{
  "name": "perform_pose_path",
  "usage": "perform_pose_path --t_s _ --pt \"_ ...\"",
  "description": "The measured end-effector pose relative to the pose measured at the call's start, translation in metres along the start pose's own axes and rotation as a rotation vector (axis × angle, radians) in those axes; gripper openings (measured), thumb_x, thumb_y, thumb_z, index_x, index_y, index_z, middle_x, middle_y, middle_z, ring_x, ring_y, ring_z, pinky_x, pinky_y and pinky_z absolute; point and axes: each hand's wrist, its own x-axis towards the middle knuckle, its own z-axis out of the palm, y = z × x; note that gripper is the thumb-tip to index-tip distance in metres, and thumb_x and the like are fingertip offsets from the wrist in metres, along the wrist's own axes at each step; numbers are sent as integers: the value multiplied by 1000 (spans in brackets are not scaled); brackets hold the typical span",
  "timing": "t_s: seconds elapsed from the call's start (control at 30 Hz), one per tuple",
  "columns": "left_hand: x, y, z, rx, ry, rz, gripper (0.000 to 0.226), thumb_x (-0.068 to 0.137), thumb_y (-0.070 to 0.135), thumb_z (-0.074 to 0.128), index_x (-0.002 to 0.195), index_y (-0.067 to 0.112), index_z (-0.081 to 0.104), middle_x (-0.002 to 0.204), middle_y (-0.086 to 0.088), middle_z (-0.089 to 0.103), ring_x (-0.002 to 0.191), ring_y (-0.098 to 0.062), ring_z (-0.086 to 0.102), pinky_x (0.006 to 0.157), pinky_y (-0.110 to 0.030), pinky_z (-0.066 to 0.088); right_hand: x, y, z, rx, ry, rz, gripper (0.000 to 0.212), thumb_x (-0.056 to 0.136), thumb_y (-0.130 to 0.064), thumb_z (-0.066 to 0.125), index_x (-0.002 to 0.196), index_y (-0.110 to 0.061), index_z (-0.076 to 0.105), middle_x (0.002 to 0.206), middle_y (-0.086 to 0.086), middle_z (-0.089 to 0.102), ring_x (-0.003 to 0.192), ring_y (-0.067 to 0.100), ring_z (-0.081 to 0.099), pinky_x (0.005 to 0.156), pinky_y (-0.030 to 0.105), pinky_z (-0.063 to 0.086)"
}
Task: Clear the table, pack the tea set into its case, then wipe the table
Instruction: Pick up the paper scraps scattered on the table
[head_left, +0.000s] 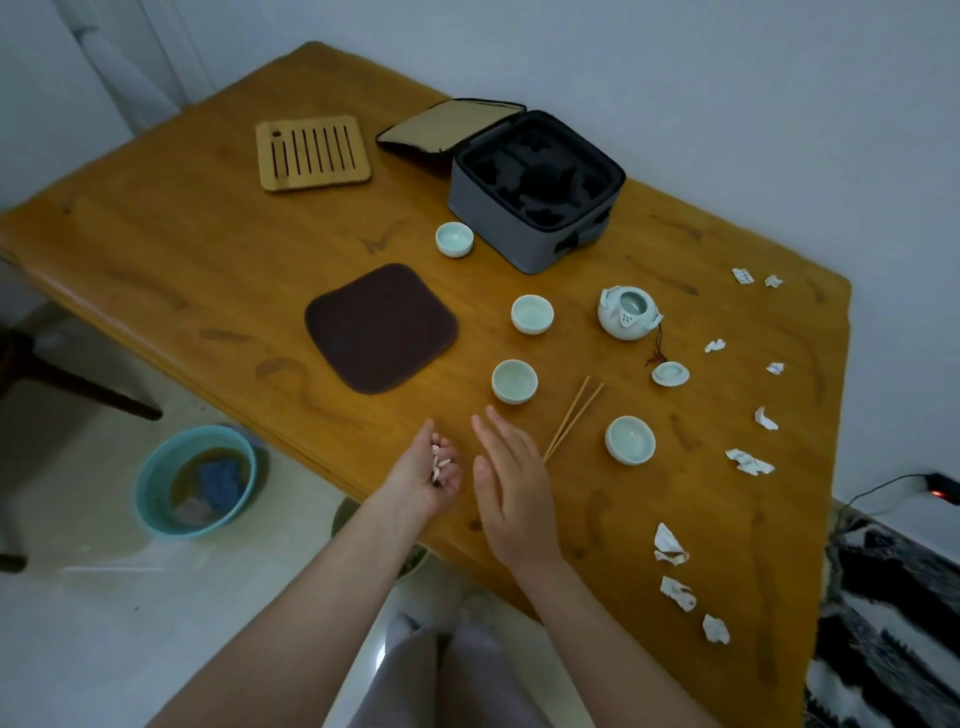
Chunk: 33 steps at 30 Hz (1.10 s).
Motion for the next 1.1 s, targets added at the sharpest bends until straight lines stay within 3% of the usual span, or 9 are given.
perform_pose_path --t_s 0.07,0.13,0.3,0.37,0.6,0.77,0.9,1.03,1.1 --pt "4 1 1 0 30 49 31 94 41 57 75 17 54 51 4 47 38 -5 40 30 -16 25 11 23 -3 -137 60 82 27 97 -20 53 119 -12 66 111 2 69 105 16 59 87 30 52" --pt "0 -4 1 24 47 90 31 93 43 57 76 17 55 52 5 47 40 -4 40 31 -15 24 21 48 -3 -397 -25 128 19 87 -15 71 105 -11 73 95 3 71 90 20 62 74 33 53" --pt "3 -13 -9 87 128 165 33 94 45 54 78 16 57 55 4 53 40 -4 41 32 -16 24 41 75 -3 -634 -234 -31 3 79 -16 78 81 -15 76 75 2 65 78 22 54 66 33 42" --pt "4 -21 -11 69 147 198 33 96 43 52 77 16 58 55 4 53 38 -4 41 31 -16 24 47 75 -1 -646 -261 -119 12 76 -11 78 66 -13 70 66 3 60 73 23 52 64 33 41" --pt "13 -64 4 83 143 293 33 100 36 46 77 16 57 57 2 53 44 -7 45 32 -17 27 42 47 -30 -196 -246 -100 11 91 -20 63 86 -17 72 85 -2 66 83 18 53 70 33 44" --pt "28 -102 25 98 59 244 31 99 35 47 75 17 55 71 -5 56 66 -18 53 63 -30 43 11 42 -60 -327 -191 -146 7 84 -23 71 79 -22 75 72 -5 59 76 19 51 65 33 39" --pt "23 -125 37 137 118 239 31 96 42 53 94 13 64 89 -10 63 82 -23 61 74 -34 50 0 62 -77 -253 -236 -233 13 88 -17 67 78 -17 75 70 -3 55 75 18 49 61 35 45" --pt "17 -137 42 102 127 320 40 98 41 51 65 18 44 47 0 41 34 -10 37 38 -21 32 -17 81 -105 2 -321 -160 19 96 -20 54 102 -19 73 86 -6 60 84 11 51 66 24 42" --pt "14 -142 43 73 103 324 41 100 39 47 66 18 40 49 4 35 31 -6 30 30 -16 17 -28 97 -119 58 -260 -55 19 98 -21 53 105 -19 70 89 -11 59 84 5 52 67 19 43"
